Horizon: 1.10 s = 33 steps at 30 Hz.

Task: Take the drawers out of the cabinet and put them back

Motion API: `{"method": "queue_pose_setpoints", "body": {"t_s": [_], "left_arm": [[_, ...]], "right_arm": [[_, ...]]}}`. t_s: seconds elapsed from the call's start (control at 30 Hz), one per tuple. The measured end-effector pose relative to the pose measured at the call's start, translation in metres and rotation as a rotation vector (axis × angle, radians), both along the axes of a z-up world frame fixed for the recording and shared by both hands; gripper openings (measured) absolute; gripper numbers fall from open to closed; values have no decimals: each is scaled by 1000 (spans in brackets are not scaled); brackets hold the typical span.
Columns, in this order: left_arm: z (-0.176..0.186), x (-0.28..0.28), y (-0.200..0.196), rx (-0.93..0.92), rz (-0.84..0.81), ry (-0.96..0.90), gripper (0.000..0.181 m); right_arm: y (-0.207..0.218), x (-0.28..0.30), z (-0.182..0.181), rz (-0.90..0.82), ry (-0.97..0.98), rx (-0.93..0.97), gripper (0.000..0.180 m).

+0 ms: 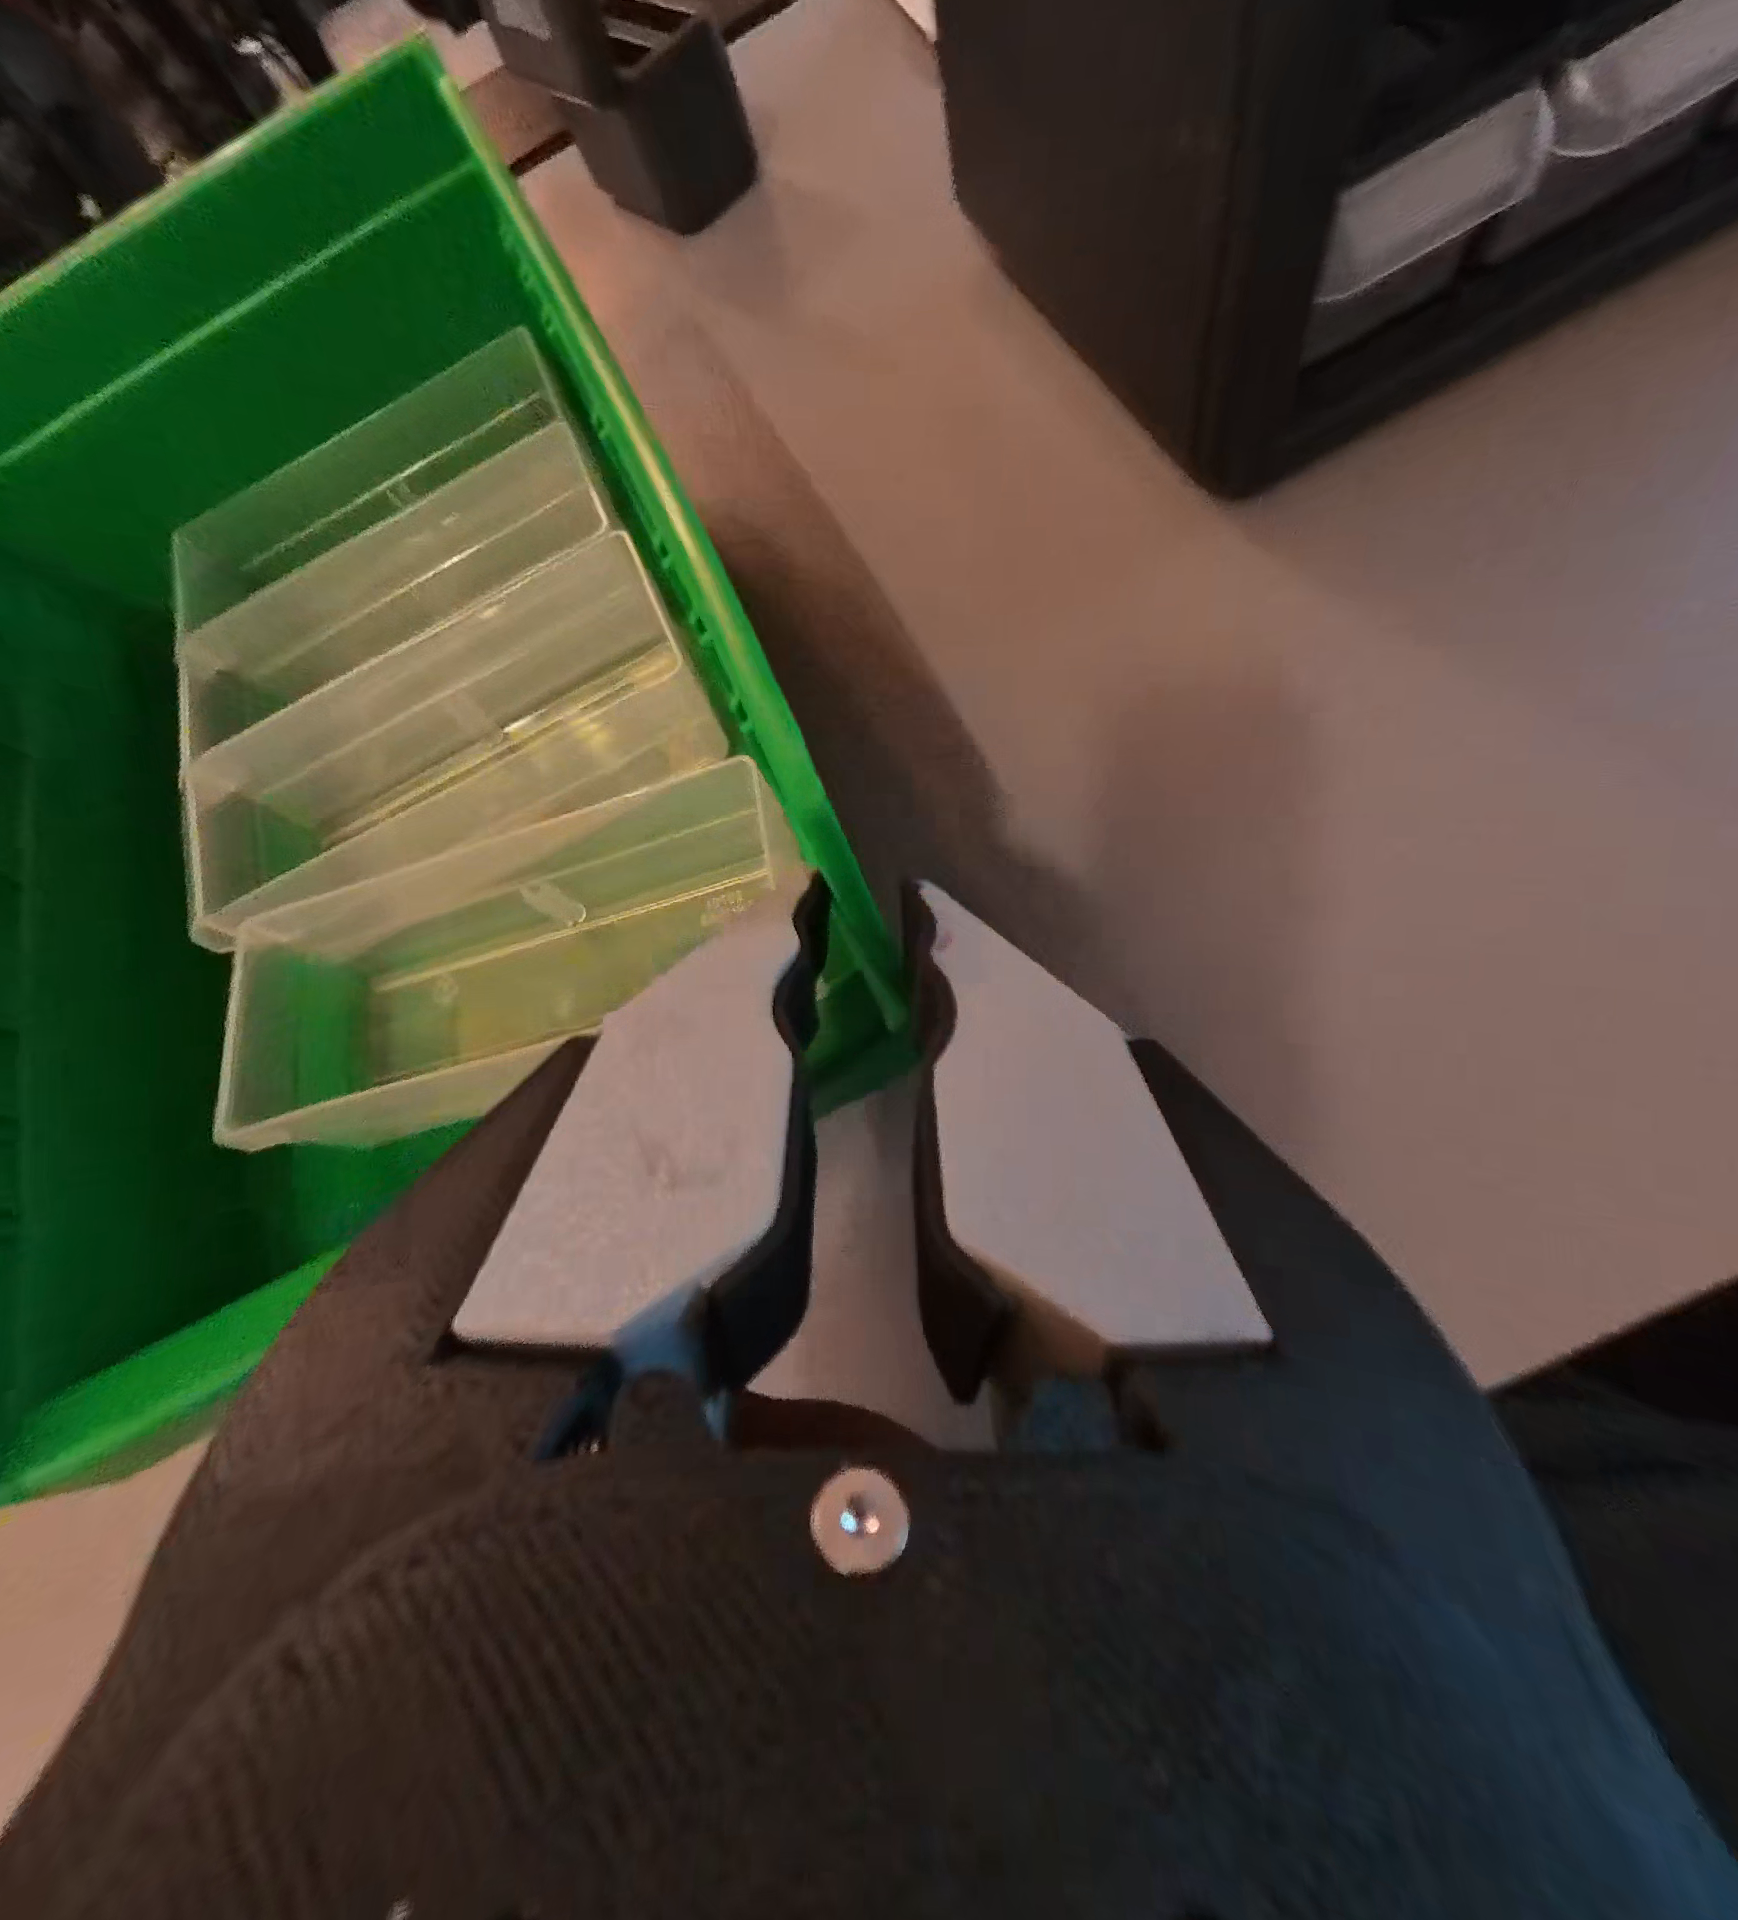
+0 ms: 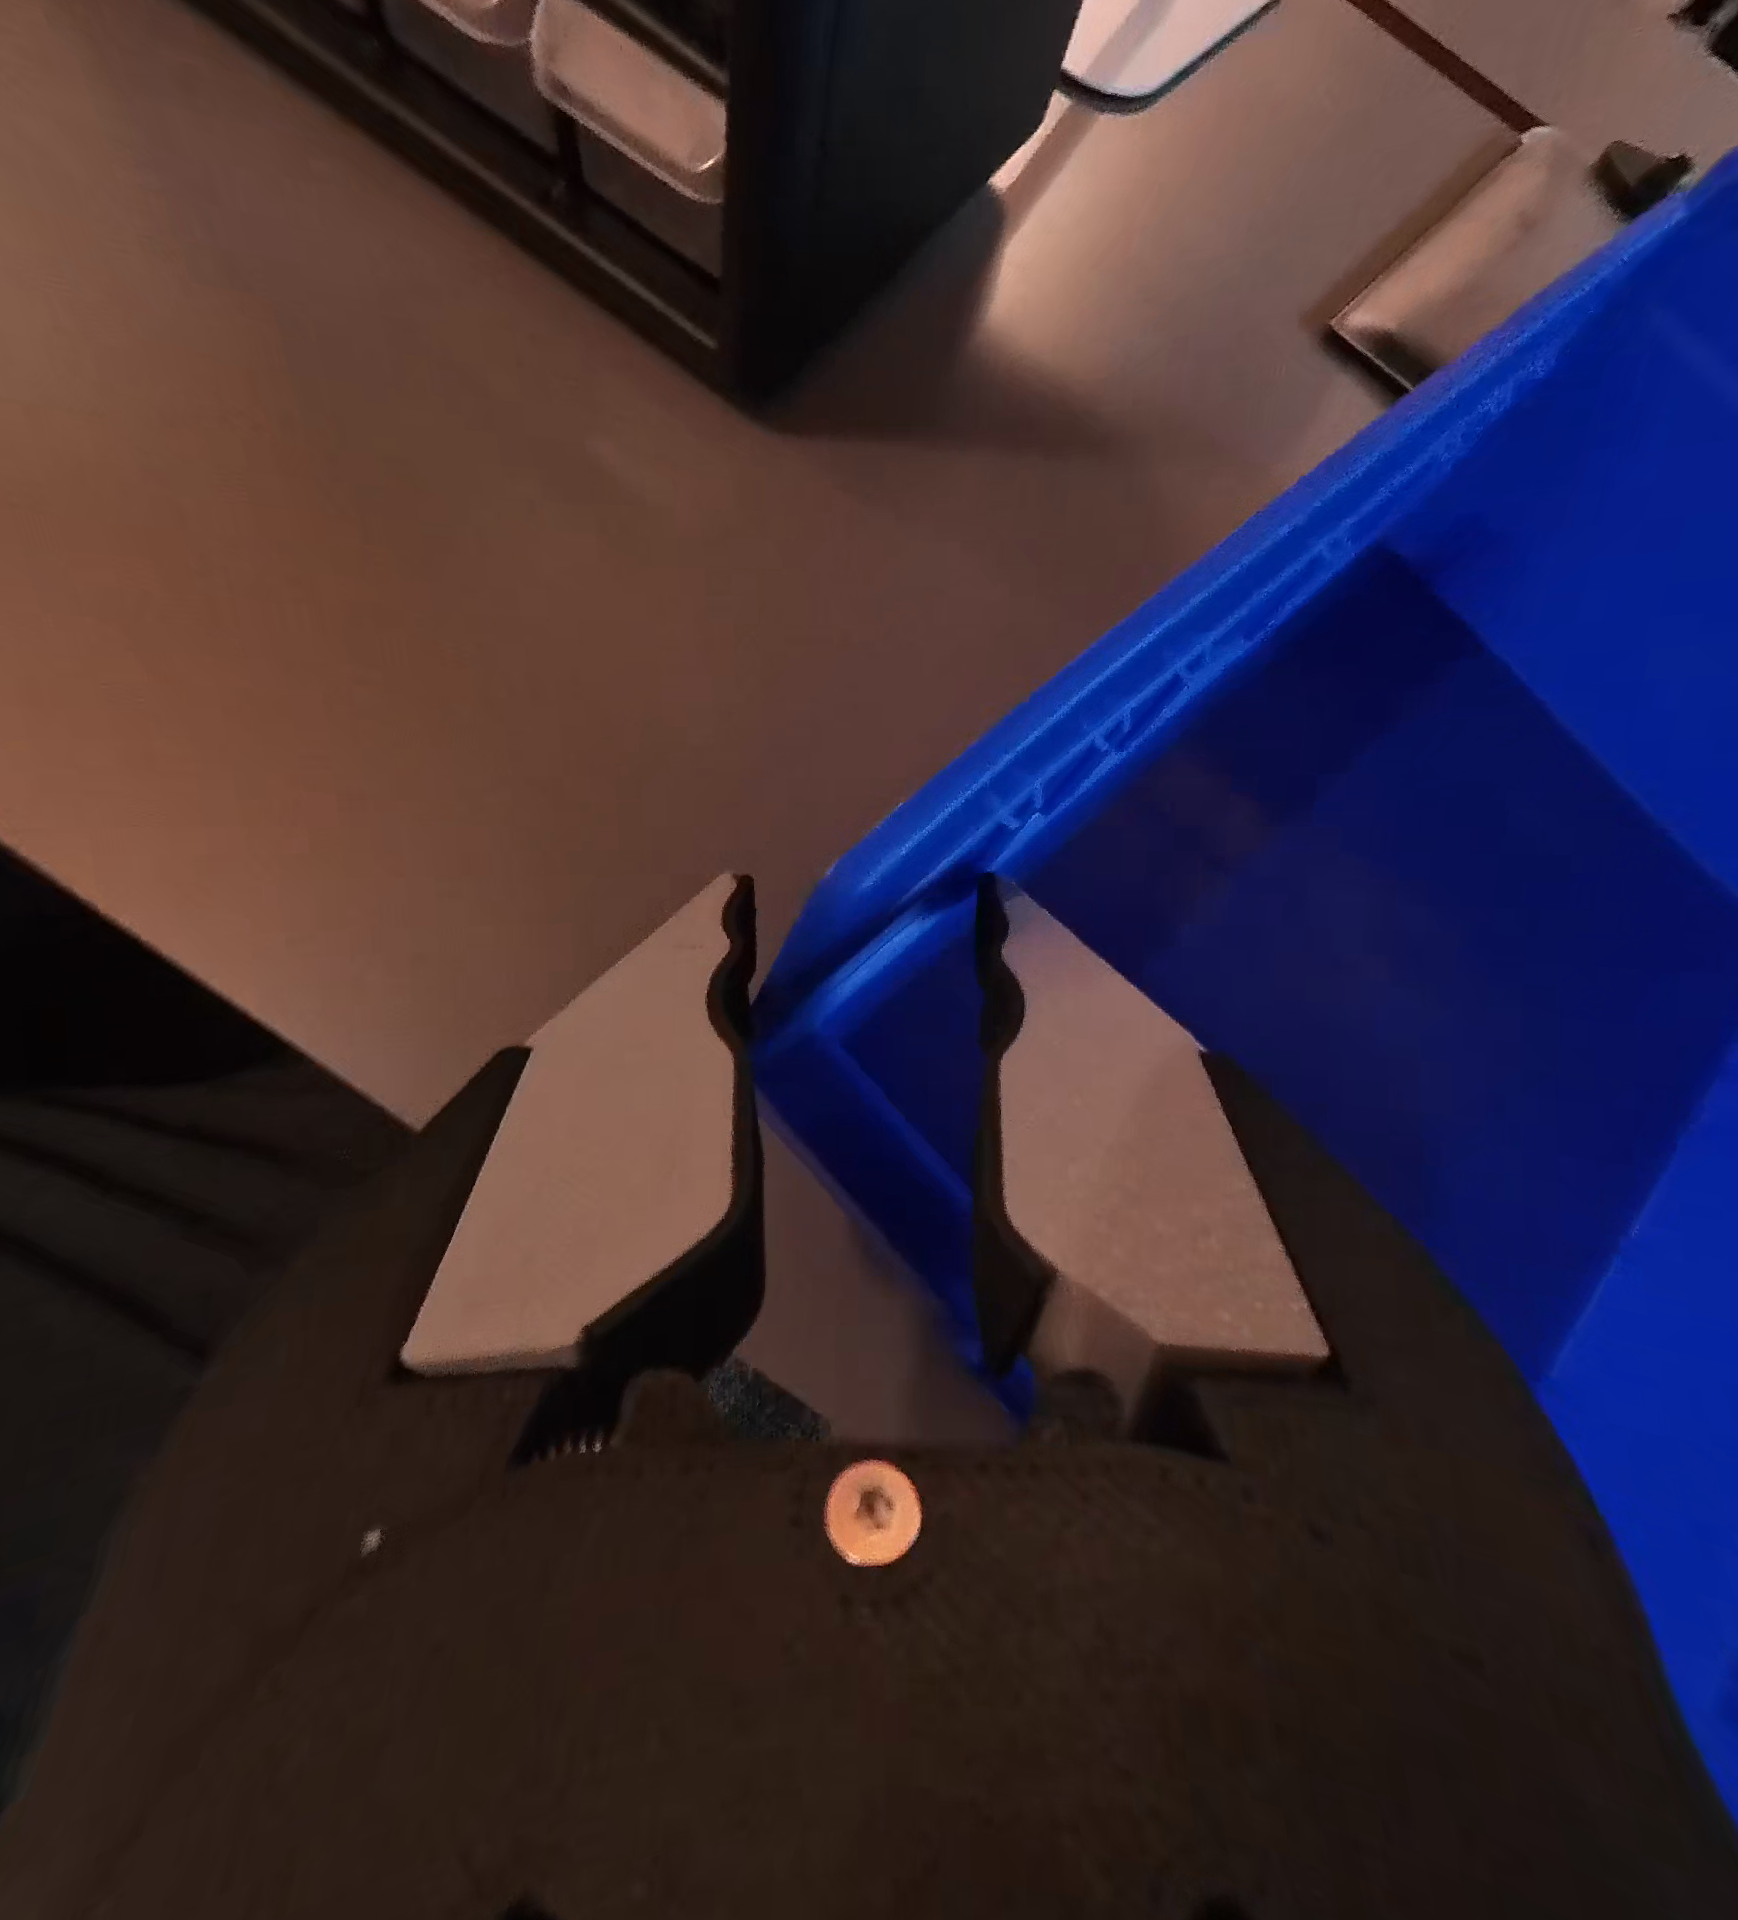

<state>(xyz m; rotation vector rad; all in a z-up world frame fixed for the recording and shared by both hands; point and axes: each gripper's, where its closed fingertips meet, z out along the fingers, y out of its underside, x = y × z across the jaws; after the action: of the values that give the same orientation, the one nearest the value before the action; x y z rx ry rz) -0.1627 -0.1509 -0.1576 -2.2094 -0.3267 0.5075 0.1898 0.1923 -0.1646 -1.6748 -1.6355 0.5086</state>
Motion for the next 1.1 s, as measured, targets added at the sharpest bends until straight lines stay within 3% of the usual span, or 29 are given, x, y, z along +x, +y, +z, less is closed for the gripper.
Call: {"method": "queue_pose_setpoints", "body": {"t_s": [0.1, 0.17, 0.27, 0.37, 0.43, 0.63, 0.77, 0.9, 0.97, 1.1], "left_arm": [[1, 1, -5, 83, 10, -82, 15], [4, -4, -9, 125, 62, -81, 28], [4, 0, -3, 160, 48, -30, 8], [4, -16, -12, 162, 196, 69, 3], [4, -23, -17, 200, 242, 38, 2], [5, -36, -35, 233, 319, 12, 2], [7, -16, -26, 189, 254, -37, 3], [71, 16, -20, 375, 128, -9, 24], [104, 29, -27, 445, 101, 36, 22], [125, 62, -18, 453, -27, 28, 32]], "right_arm": [[6, 12, 0, -17, -20, -7, 35], [23, 19, 1, -135, -33, 17, 29], [41, 22, 0, -247, -40, 106, 15], [42, 24, 0, -255, -69, 157, 13], [42, 28, 5, -286, -61, 139, 11], [30, 28, 56, -303, 136, 106, 33], [-5, 6, 81, -193, 306, -39, 34], [-41, -22, 80, -73, 350, -145, 47], [-56, -37, 77, -29, 370, -180, 51], [-83, -66, 51, 33, 324, -244, 63]]}}
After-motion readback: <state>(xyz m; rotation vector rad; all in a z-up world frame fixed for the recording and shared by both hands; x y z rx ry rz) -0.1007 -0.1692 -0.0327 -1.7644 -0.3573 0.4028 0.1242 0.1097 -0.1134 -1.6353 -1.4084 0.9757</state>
